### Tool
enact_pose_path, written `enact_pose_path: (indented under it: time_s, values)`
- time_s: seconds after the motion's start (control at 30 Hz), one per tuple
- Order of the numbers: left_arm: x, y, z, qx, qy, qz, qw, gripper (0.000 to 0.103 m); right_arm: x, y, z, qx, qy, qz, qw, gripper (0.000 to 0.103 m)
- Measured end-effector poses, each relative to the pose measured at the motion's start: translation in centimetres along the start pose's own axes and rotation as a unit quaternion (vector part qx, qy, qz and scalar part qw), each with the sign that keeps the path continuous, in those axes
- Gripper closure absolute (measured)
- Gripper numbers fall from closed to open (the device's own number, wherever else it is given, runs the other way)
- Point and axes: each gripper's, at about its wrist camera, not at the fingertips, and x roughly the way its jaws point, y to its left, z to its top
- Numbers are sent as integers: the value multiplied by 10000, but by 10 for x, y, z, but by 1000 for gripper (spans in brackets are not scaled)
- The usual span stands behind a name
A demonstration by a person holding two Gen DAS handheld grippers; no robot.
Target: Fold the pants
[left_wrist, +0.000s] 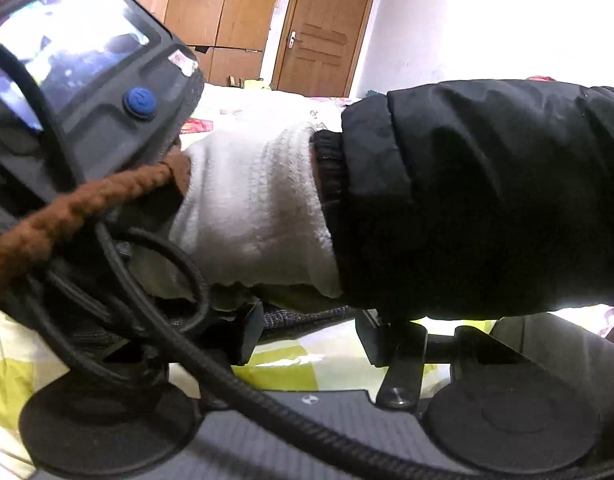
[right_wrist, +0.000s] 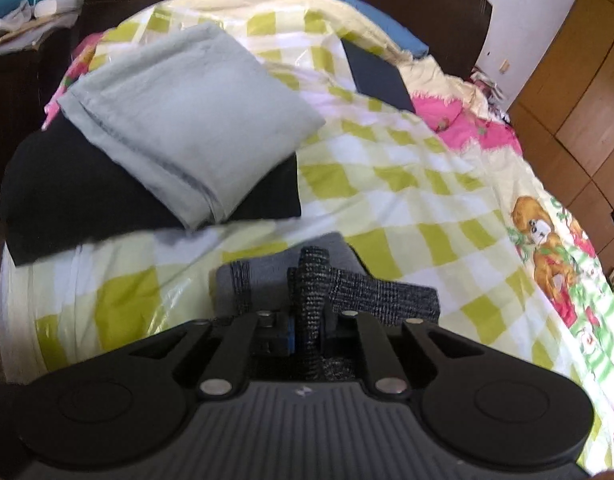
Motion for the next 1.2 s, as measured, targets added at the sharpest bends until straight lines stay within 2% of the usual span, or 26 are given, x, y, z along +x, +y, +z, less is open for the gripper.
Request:
enact_pose_path:
  time_s: [0.17, 0.3, 0.37, 0.43, 0.53, 0.6, 0.67, 0.77, 0.9, 1.03, 1.13, 1.2]
  values:
    - [1, -3, 4, 12, 29, -8, 10000, 40, -26, -13, -1, 159, -454, -295, 9984, 94]
    - [3, -1, 5, -38, 40, -57, 10000, 40, -40, -47, 5, 722, -693, -649, 9929, 94]
    - [4, 0, 5, -62, 32, -71, 10000, 40, -46, -64, 13, 965, -835, -695, 9894, 94]
    - [6, 2, 4, -72, 59, -87, 9999, 40, -46, -63, 20, 839, -900, -557, 9908, 94]
    - [5, 3, 3, -37, 72, -86, 9999, 39, -32, -34, 22, 215, -777, -204, 9965, 94]
    - [1, 4, 3, 2, 70, -83, 9999, 39, -16, -12, 18, -20, -578, 165, 9982, 94]
    - [0, 2, 4, 51, 93, -69, 9999, 39, 2, 6, 11, -450, -260, 346, 9980, 93]
    - [2, 1, 2, 96, 140, -60, 9998, 39, 15, 11, 1, -517, -36, 571, 9970, 82]
    - [3, 3, 6, 28, 159, -20, 9999, 39, -3, -14, 1, 53, -181, 933, 9955, 61]
    - [-5, 4, 13, 75, 87, 70, 9999, 39, -41, -56, -7, 896, -471, 829, 9914, 57]
    - [-12, 6, 18, 417, -36, 479, 9980, 39, -65, -82, -30, 1309, -487, 440, 9892, 52]
    - [-15, 13, 26, 523, -131, 688, 9962, 39, -73, -96, -49, 1650, -359, 428, 9847, 52]
